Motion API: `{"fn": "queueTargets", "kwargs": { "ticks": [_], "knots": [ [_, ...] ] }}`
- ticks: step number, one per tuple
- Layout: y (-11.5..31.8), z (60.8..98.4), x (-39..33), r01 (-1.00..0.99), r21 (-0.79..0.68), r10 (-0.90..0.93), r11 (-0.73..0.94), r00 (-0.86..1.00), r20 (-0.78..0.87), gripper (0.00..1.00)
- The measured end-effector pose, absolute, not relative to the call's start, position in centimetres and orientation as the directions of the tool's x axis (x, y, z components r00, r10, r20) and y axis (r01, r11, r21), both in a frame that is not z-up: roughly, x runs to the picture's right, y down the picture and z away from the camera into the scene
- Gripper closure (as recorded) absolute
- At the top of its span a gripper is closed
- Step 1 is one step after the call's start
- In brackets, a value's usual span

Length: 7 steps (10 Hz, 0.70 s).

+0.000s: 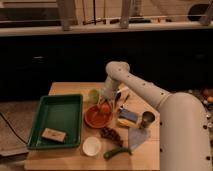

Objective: Place apple in red bowl

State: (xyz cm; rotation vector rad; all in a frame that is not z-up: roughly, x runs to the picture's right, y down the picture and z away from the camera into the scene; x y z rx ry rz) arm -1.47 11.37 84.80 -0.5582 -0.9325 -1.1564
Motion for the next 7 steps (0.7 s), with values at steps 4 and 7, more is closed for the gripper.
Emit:
{"fn": "queueTargets", "kwargs": {
  "ticks": [4, 7],
  "knots": [
    [12.3, 84.0, -3.8, 0.949, 0.138, -0.506, 0.285, 0.027, 0.862, 0.95],
    [12.4, 83.8, -4.2, 0.947, 0.157, -0.489, 0.280, 0.000, 0.872, 0.70]
  ]
}}
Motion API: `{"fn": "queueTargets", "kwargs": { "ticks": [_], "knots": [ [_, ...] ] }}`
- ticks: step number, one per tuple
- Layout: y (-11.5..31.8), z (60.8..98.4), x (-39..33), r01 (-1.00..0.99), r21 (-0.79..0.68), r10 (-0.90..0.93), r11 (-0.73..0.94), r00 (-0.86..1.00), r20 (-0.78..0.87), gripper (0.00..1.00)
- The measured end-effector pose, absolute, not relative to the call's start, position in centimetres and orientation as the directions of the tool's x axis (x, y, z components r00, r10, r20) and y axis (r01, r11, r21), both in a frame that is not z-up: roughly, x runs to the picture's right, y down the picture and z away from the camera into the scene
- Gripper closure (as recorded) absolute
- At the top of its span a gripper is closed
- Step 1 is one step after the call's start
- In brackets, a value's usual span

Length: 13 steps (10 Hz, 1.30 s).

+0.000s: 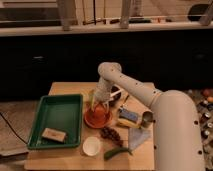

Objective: Place apple in red bowl

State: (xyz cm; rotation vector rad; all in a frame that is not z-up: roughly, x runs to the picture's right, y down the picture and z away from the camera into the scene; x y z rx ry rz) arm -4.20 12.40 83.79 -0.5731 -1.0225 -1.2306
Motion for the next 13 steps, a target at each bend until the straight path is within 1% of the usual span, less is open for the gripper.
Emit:
{"fn": "queueTargets", "kwargs": {
  "ticks": [2, 5, 6, 13],
  "knots": [
    [12.5, 83.6, -4.7, 0.947, 0.171, -0.481, 0.271, -0.020, 0.876, 0.47],
    [12.4, 83.5, -4.5, 0.945, 0.188, -0.469, 0.268, -0.043, 0.882, 0.21],
    [12.3, 83.5, -4.6, 0.944, 0.194, -0.466, 0.265, -0.050, 0.883, 0.20],
    [11.1, 82.8, -4.3, 0.948, 0.198, -0.470, 0.248, -0.061, 0.881, 0.20]
  ]
}}
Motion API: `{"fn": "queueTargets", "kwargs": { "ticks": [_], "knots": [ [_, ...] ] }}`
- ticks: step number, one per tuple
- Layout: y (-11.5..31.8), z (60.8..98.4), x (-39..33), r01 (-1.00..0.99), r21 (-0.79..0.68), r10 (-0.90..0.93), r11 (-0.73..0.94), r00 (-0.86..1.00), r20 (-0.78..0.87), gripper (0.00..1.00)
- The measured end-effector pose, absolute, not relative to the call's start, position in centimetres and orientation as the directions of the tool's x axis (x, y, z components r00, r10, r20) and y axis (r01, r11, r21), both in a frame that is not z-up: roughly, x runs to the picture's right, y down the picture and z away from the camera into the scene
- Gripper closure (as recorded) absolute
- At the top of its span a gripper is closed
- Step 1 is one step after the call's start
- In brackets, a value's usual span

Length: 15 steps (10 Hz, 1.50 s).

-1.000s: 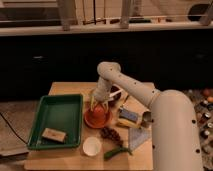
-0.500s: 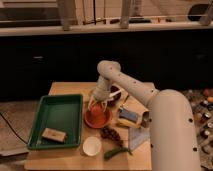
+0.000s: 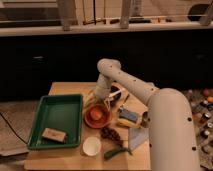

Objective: Place apple in red bowl

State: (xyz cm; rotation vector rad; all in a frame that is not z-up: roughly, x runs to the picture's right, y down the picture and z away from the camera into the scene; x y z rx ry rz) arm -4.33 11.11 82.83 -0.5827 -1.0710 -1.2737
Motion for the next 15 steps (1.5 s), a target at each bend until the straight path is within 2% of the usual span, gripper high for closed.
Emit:
{"fn": "queueTargets", "kwargs": {
  "ticks": [15],
  "knots": [
    [10.09, 82.39, -4.45, 0.950, 0.214, -0.494, 0.227, -0.077, 0.866, 0.20]
  ]
}}
